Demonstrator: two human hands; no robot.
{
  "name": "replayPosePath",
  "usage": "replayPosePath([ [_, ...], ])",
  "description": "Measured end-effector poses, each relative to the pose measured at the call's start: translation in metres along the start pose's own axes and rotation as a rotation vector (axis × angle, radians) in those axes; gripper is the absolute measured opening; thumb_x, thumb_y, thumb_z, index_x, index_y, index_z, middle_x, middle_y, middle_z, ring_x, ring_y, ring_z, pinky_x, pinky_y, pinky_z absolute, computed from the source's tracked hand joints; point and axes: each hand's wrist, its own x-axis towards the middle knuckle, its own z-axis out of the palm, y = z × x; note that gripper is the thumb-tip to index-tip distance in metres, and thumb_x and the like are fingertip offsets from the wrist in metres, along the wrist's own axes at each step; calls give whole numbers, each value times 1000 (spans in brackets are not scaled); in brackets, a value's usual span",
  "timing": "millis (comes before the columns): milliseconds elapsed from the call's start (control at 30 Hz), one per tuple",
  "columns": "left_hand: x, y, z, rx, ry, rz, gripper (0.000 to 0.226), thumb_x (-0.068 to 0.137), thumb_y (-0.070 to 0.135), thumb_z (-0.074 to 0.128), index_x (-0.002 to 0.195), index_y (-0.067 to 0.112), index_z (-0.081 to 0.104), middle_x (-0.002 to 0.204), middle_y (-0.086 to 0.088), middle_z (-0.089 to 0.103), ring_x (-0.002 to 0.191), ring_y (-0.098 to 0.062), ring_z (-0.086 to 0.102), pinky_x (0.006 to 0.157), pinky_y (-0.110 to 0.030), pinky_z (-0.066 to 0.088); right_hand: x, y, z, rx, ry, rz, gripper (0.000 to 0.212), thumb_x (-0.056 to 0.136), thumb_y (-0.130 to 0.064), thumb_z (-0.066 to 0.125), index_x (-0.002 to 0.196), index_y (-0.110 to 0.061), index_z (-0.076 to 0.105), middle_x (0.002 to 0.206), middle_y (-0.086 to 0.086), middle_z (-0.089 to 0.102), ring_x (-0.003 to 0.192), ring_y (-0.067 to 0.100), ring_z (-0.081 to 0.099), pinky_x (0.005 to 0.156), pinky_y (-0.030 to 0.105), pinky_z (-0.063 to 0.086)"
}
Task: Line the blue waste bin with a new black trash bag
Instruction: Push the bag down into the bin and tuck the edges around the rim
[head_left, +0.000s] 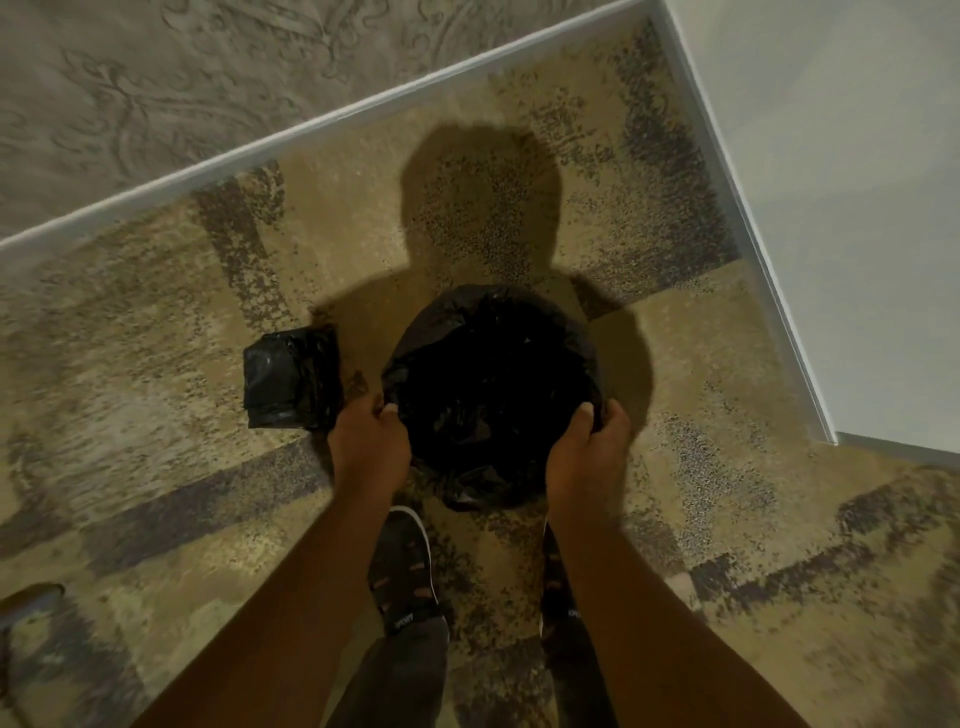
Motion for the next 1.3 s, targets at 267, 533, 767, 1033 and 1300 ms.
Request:
replayPosePath([
  [267, -54, -22, 30, -657, -39, -555, 14, 102, 25, 61, 99, 12, 65, 100, -10, 65, 83, -29, 62, 76, -43, 58, -47, 19, -8, 283, 225, 512, 47, 109, -36, 51, 147, -9, 46, 126, 10, 58, 107, 31, 58, 90, 46, 52],
  [533, -47, -39, 65, -839, -168, -561, 63, 95, 44, 68, 150, 18, 50, 139, -10, 61, 111, -38, 69, 81, -57, 64, -55, 29, 5, 599, -155, 690, 62, 103, -64, 47, 154, -28, 46, 135, 5, 55, 120, 40, 62, 82, 53, 64],
  [767, -40, -33, 24, -269, 66, -298, 44, 98, 46, 57, 112, 6, 66, 106, -10, 69, 99, -35, 66, 84, -42, 54, -21, 30, -35, -26, 43, 102, 52, 103, -52, 50, 105, -2, 63, 90, 9, 64, 83, 27, 62, 73, 45, 54],
  [1033, -20, -25, 22, -330, -47, -310, 42, 99, 16, 66, 140, 16, 62, 125, -8, 71, 98, -27, 68, 88, -43, 59, 1, 12, -43, -249, -294, 55, 7, 97, -5, 61, 99, -7, 68, 83, 13, 68, 62, 19, 54, 50, 27, 41],
  [1300, -8, 11, -7, -369, -133, -314, 39, 95, 9, 70, 134, 11, 63, 115, -13, 73, 94, -34, 73, 78, -49, 65, -1, -45, -58, -173, -291, 95, 17, 93, 3, 62, 78, -6, 63, 65, 12, 59, 50, 14, 48, 45, 23, 35],
])
